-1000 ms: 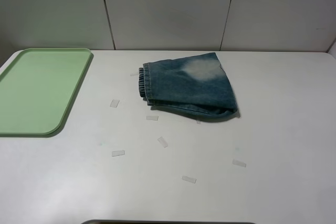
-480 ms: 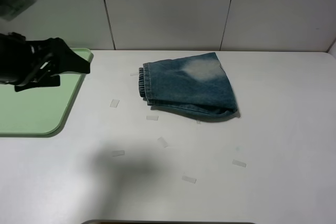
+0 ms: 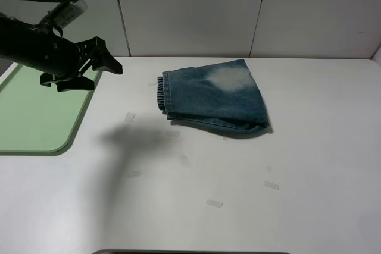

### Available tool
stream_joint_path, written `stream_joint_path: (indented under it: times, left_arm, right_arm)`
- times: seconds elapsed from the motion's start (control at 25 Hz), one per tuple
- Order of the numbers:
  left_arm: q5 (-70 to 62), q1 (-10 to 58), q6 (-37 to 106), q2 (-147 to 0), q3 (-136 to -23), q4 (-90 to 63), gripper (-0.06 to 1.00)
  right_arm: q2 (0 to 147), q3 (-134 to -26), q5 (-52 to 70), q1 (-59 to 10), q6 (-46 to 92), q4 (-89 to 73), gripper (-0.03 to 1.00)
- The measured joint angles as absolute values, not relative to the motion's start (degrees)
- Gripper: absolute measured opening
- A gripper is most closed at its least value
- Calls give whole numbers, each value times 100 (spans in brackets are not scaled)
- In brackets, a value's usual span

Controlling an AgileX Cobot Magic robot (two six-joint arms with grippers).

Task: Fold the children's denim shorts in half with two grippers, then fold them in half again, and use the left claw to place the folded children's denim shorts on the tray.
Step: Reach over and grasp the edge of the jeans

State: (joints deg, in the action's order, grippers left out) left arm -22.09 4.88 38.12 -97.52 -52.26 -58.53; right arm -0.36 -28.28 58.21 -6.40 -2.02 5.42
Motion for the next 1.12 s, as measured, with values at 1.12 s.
stream_joint_path:
  times: [1.12]
  left_arm:
    - [-1972,1415,5407,-12225,-6719,-8012,79]
  right_arm:
    - [-36,-2828,5821,-640,-202,542,69]
